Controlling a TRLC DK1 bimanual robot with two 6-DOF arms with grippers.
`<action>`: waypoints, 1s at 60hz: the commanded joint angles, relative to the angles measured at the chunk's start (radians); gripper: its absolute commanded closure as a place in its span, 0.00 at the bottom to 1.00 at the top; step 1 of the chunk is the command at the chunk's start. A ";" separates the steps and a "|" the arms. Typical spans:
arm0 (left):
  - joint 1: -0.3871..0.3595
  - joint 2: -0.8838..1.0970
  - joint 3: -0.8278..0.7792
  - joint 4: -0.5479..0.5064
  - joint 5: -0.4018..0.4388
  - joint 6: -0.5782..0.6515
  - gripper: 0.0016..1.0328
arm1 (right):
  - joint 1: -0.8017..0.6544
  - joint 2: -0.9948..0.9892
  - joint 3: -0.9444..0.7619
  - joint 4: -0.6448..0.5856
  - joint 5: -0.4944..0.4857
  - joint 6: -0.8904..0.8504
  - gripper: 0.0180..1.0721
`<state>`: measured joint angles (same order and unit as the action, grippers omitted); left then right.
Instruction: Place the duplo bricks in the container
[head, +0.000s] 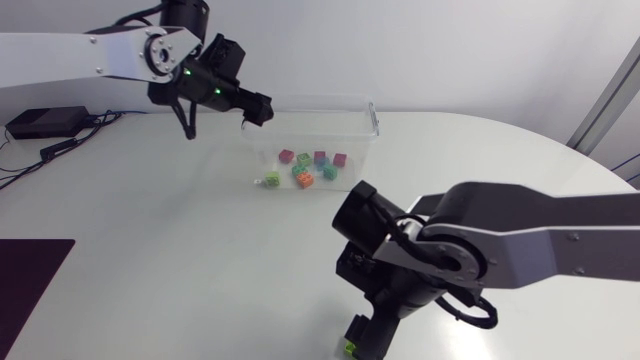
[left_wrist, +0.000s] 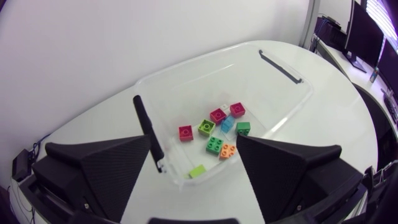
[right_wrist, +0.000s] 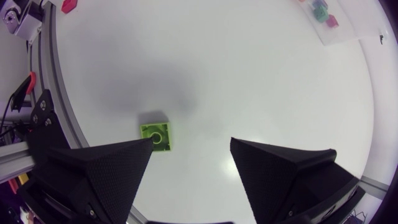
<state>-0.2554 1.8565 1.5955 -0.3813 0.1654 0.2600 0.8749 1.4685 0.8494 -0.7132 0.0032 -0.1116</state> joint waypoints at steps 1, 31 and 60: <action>0.015 -0.112 -0.092 -0.036 -0.003 0.050 0.04 | 0.022 0.033 -0.021 0.014 -0.008 0.013 0.15; 0.117 -0.526 -0.568 -0.242 -0.029 0.214 0.04 | 0.082 0.142 -0.021 0.020 -0.039 0.012 0.15; 0.182 -0.709 -0.871 -0.410 -0.075 0.271 0.04 | 0.078 0.225 0.007 0.006 -0.054 -0.005 0.42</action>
<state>-0.0803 1.1744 0.7731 -0.7666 0.1017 0.5072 0.9501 1.6550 0.8497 -0.7025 -0.0456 -0.1089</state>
